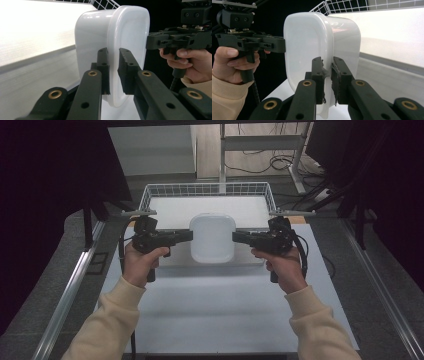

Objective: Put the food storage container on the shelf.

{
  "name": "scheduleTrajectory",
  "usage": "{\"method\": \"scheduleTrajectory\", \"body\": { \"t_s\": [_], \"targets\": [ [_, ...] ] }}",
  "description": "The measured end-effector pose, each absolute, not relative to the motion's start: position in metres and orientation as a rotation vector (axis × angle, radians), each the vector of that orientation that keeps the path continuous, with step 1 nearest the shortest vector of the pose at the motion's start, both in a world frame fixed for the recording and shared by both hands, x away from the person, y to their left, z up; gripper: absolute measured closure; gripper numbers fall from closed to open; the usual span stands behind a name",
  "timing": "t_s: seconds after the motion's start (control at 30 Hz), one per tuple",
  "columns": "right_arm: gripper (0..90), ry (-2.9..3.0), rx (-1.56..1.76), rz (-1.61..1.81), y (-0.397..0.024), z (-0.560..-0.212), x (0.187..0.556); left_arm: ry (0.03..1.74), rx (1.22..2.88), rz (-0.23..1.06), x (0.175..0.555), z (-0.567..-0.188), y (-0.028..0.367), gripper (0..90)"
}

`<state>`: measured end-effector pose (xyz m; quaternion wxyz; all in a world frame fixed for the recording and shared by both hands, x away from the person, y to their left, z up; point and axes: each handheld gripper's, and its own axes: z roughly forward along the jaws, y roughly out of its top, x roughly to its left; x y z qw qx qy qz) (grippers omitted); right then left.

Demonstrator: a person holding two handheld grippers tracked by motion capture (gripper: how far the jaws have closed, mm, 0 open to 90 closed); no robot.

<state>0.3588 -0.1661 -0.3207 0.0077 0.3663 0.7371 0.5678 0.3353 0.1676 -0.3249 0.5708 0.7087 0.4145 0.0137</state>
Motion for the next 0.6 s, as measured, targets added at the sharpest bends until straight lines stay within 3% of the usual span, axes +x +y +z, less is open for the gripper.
{"method": "scheduleTrajectory", "body": {
  "t_s": [0.6],
  "targets": [
    [80.1,2.287,1.153,1.768,-0.161,-0.287,0.386,0.950,1.671,0.031,0.371,-0.291,0.173,80.3]
  ]
}}
